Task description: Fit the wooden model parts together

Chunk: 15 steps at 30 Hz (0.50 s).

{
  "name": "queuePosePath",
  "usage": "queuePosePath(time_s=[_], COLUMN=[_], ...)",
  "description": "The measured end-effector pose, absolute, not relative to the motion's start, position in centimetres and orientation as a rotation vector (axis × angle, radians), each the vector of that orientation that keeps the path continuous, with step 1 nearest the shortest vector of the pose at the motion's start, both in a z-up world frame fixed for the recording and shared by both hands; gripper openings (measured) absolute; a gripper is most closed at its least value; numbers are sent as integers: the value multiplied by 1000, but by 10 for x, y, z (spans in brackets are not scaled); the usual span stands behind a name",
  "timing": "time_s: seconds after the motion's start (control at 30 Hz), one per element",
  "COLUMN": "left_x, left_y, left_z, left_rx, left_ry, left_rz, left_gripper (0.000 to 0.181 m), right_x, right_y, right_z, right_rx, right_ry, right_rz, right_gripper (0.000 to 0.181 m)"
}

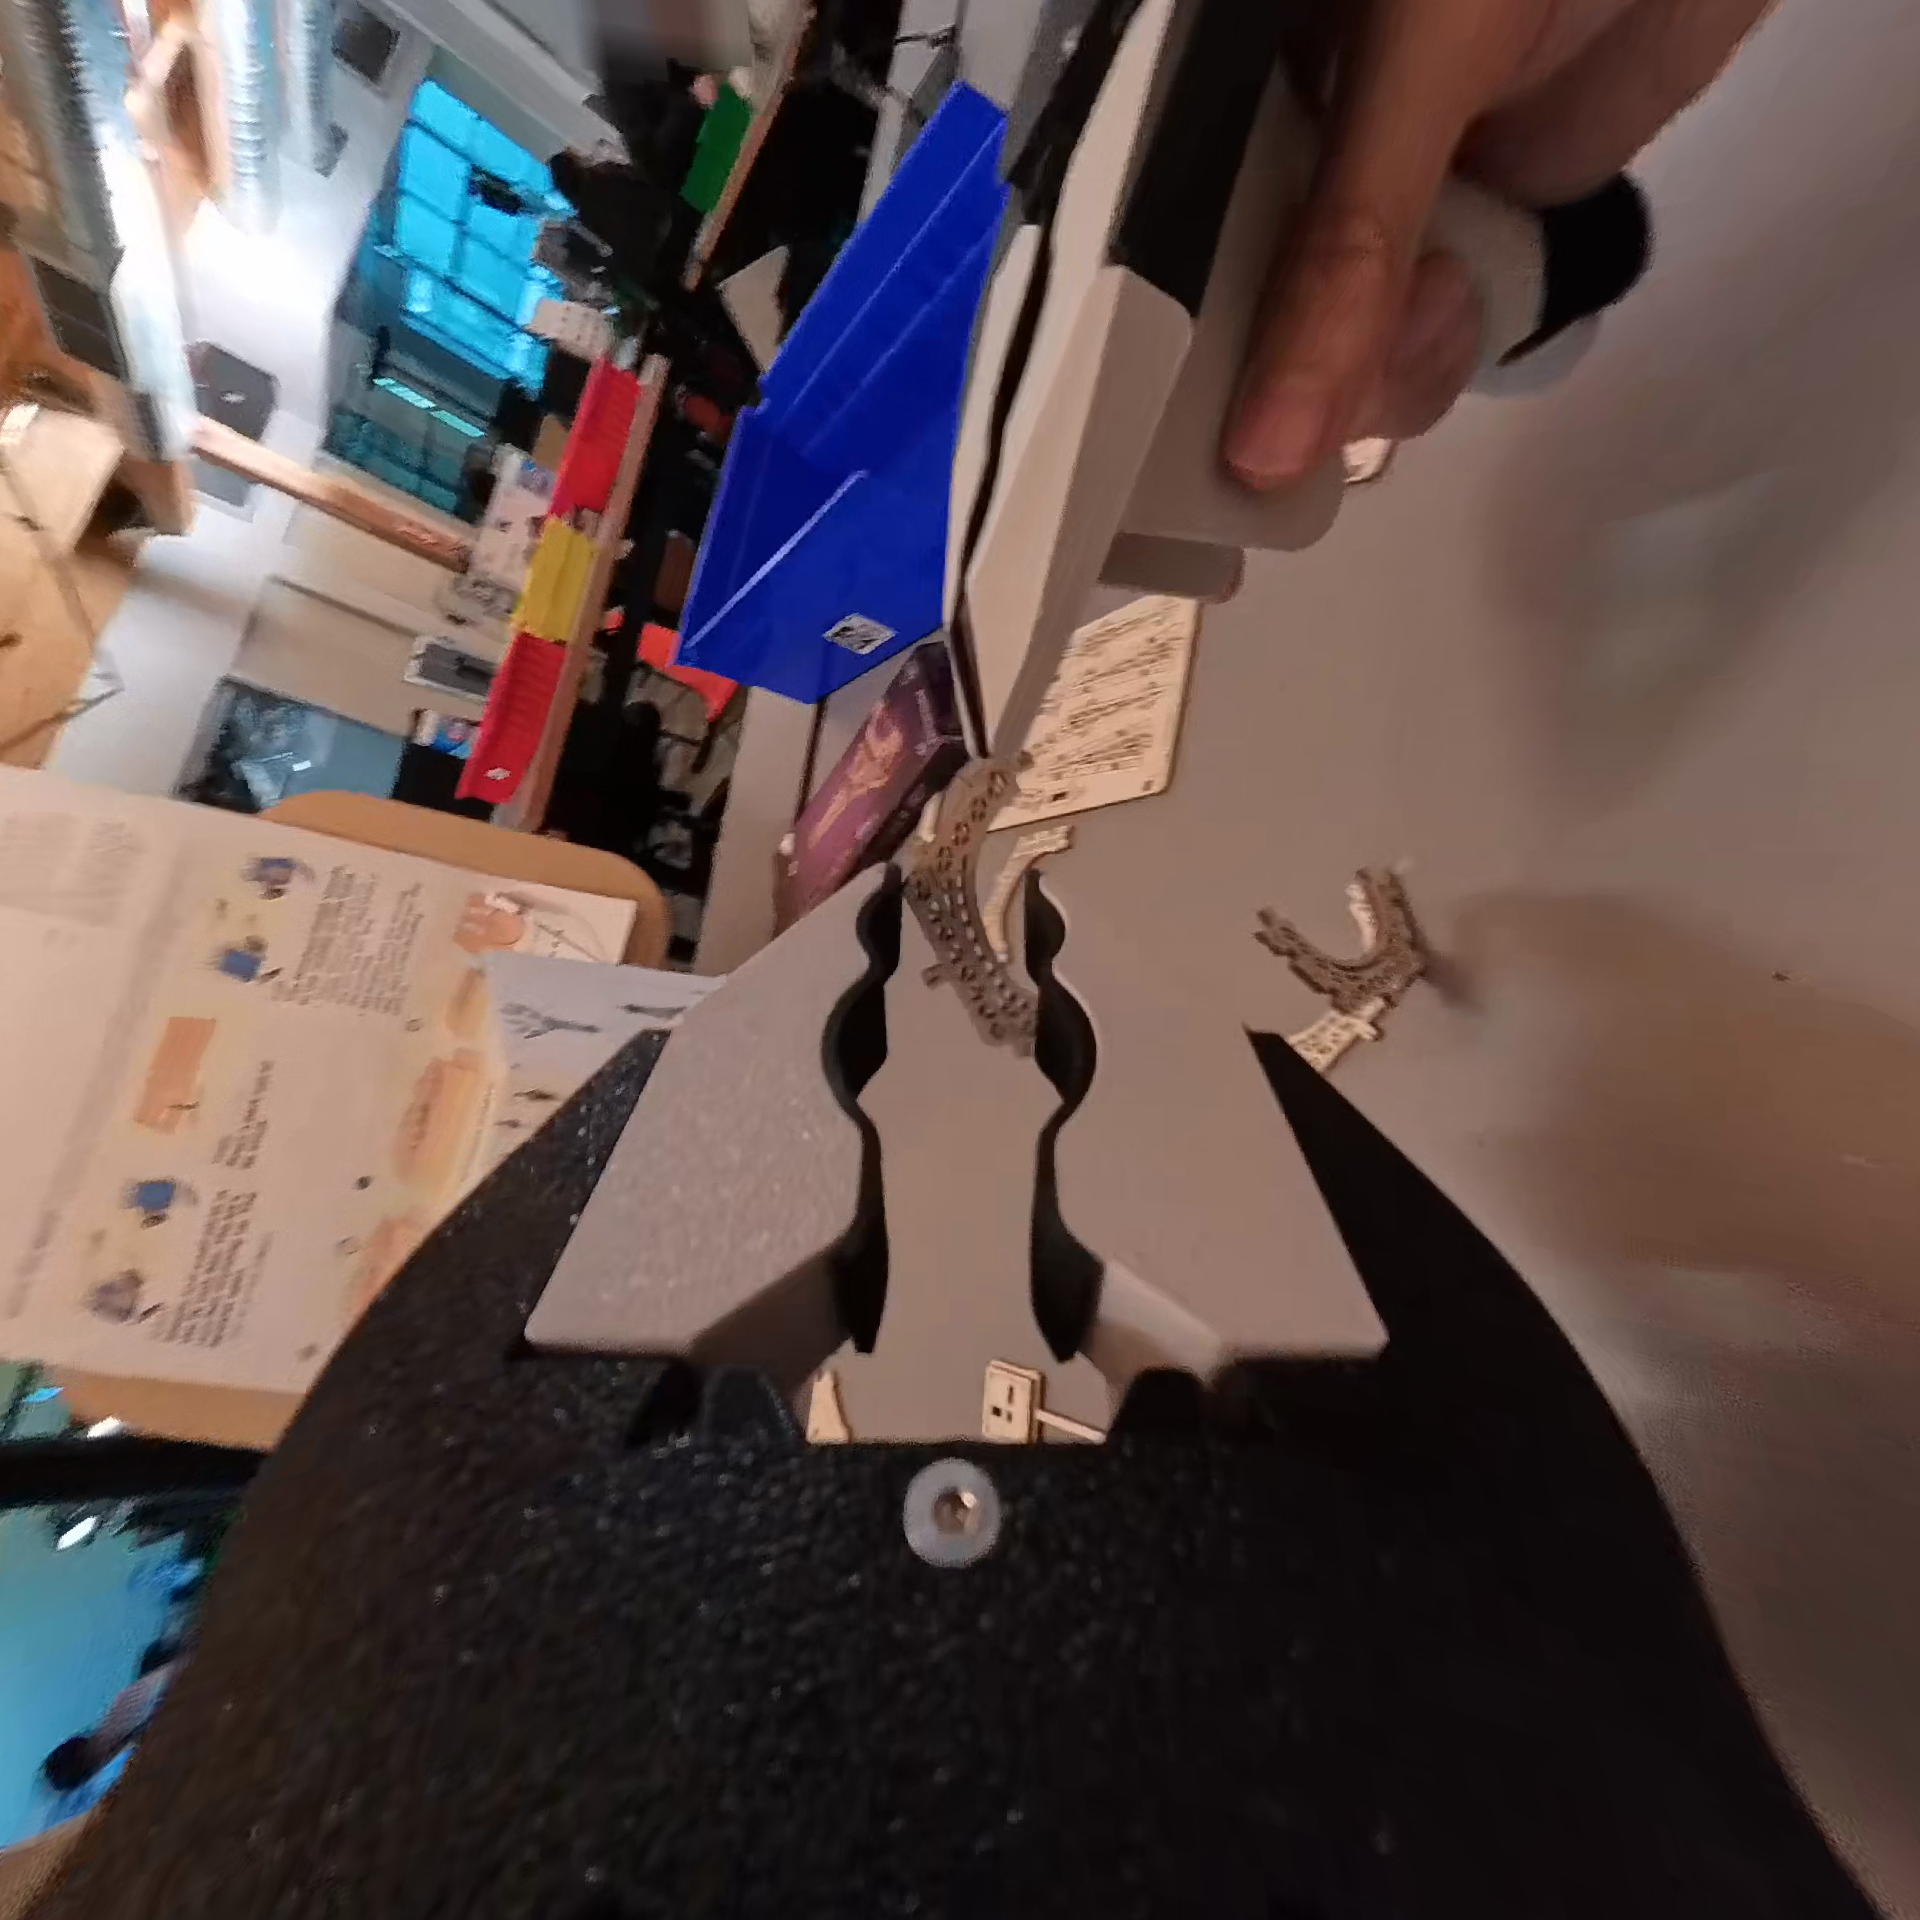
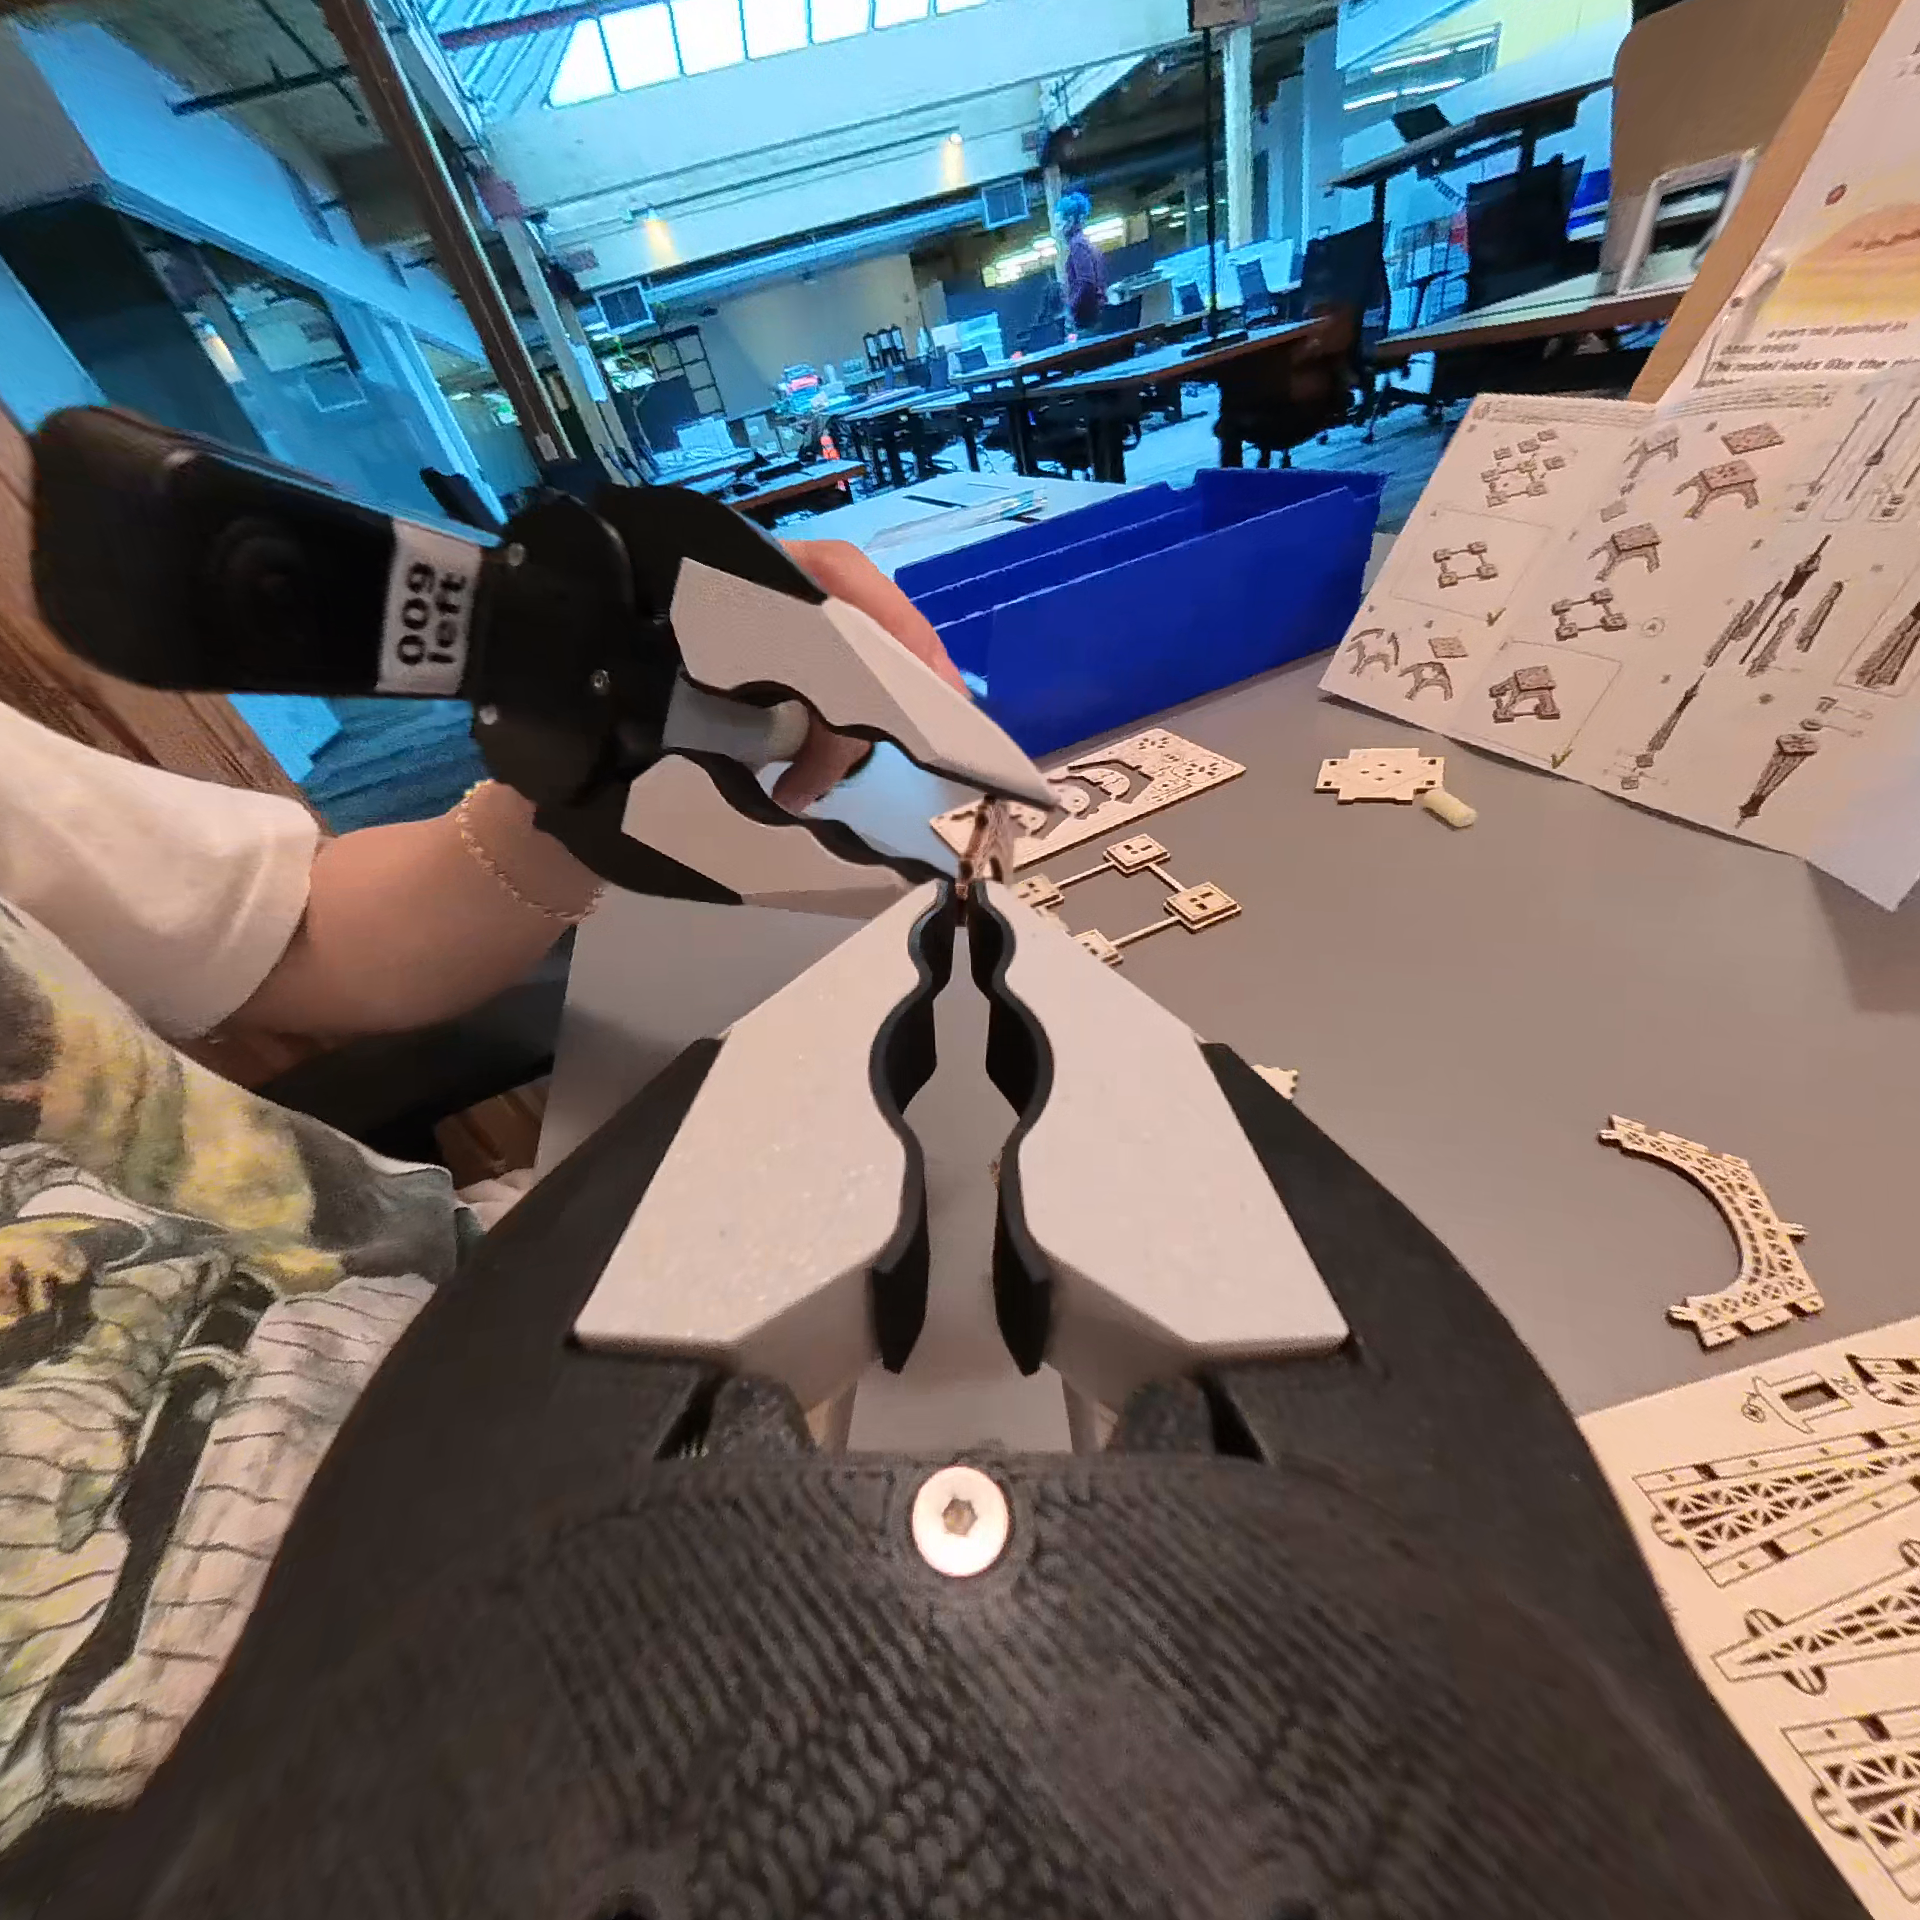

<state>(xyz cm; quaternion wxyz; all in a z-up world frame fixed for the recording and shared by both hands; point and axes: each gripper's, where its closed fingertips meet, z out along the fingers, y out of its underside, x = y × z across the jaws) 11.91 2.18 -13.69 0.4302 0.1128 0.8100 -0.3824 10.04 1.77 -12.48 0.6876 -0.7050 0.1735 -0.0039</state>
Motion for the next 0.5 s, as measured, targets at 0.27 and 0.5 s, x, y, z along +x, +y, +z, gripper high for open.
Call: queuePosePath(time_s=[0.27,0.5], left_x=[96,107], left_y=[23,22], left_z=[-158,-137], left_rx=[157,-536], left_ry=[2455,2524], left_rz=[-1226,-1895], left_gripper=[20,0], right_x=[80,100], right_y=[10,0], right_z=[-122,-113], right_rx=[-1678,-1591], right_ry=[254,376], right_rz=[44,-12], right_gripper=[1,23])
